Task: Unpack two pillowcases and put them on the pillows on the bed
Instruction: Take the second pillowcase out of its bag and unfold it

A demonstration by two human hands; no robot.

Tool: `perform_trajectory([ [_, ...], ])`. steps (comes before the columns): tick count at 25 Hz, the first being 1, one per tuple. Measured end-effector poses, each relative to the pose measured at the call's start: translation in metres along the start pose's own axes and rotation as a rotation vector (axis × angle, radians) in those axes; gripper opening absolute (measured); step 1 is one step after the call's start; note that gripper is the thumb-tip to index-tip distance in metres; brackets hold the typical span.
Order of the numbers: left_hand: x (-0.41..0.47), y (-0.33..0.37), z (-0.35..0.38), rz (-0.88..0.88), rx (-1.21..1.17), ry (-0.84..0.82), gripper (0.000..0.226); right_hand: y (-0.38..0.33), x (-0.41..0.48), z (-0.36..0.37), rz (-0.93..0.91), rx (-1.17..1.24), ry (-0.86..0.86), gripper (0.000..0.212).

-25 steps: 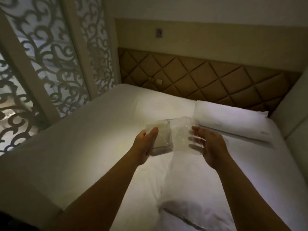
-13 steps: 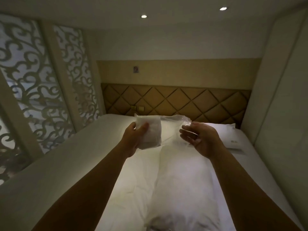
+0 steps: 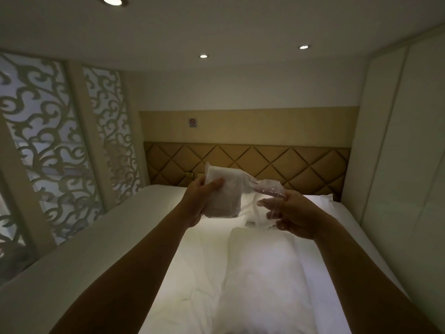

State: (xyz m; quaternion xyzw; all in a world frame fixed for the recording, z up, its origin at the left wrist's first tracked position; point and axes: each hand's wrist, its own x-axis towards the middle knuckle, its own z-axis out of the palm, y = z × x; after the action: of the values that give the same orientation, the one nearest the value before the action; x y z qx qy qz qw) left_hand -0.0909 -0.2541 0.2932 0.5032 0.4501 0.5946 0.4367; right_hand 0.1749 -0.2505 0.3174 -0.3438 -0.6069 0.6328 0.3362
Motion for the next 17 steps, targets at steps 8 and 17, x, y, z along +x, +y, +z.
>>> perform_trajectory([
  [8,-0.003,0.027,0.008,0.011,-0.024,-0.063,0.049,-0.024,0.011,0.006,-0.335,-0.252,0.438,0.007],
  [17,-0.004,0.044,0.003,0.046,-0.025,-0.045,0.052,-0.020,0.025,-0.015,-0.706,-0.934,0.800,0.028],
])
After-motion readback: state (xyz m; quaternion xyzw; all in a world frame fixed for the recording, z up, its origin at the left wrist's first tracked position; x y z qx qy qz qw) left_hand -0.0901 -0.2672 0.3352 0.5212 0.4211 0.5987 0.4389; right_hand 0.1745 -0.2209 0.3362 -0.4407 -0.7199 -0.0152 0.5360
